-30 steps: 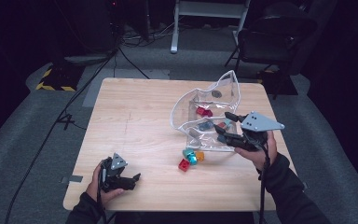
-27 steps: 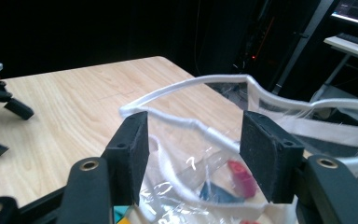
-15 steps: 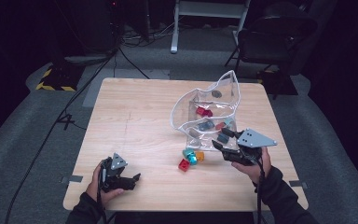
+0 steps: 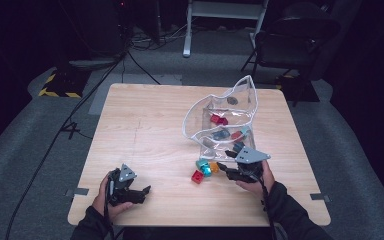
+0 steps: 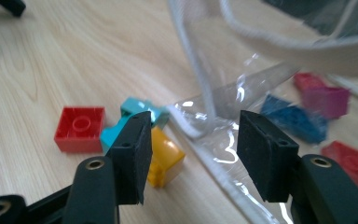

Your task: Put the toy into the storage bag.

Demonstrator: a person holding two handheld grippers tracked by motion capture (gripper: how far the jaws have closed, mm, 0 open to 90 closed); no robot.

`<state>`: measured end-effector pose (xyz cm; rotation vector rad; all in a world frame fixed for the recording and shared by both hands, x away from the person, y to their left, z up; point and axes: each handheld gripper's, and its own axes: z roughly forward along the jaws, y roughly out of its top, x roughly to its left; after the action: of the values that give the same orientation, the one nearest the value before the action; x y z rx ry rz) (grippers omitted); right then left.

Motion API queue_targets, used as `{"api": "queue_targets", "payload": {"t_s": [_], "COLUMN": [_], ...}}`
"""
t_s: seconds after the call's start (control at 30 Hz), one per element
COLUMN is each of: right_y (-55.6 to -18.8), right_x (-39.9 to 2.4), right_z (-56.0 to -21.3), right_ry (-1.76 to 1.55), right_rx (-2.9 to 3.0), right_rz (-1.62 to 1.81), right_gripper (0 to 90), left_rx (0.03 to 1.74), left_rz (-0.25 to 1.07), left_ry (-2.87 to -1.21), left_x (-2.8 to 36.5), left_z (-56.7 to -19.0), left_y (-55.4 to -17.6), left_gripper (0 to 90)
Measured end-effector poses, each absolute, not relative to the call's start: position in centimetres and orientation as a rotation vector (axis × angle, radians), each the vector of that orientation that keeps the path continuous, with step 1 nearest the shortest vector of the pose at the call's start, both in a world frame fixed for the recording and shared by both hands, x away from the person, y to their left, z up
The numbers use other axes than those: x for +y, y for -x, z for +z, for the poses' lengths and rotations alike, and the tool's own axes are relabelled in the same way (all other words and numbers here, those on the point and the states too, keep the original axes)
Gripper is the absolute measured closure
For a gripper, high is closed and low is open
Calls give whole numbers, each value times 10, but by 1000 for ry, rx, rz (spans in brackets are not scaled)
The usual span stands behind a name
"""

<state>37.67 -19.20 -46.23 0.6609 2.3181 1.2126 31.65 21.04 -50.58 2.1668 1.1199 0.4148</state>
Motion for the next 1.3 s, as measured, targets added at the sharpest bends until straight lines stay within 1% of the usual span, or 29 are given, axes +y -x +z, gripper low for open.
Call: {"api": "queue_targets", "payload": {"t_s": [0.13,0.33,0.53,0.57,0.63,0.8,1.0,1.3], "right_y": [-380,-384,-389,-389,-389,-386,-382,-373], "right_x": [-185,-178,-172,-172,-172,-173,-180,-197], "right_z": [-476,-488,-497,-498,-500,-500,-496,-479], "right_ry": [-641,-636,-643,-644,-641,-612,-598,-584], "right_rx": [2386,2435,2442,2445,2457,2463,2462,2432], "right_rz": [1169,1138,1103,1099,1100,1115,1132,1184], "right_gripper": [455,451,466,487,556,662,666,667], "left_rx": [1120,1120,1120,1120,1120,1120,1120,1119], "left_rz": [414,415,414,414,414,414,414,415], "left_ry": [-2166,-2166,-2167,-2167,-2166,-2166,-2167,-2167], "left_x": [210,210,210,210,210,210,210,210], "left_z": [-506,-506,-506,-506,-506,-506,-506,-506], "left_y": [-317,-317,-317,-317,-317,-316,-316,-317], "left_gripper": [101,101,101,101,101,101,101,101]}}
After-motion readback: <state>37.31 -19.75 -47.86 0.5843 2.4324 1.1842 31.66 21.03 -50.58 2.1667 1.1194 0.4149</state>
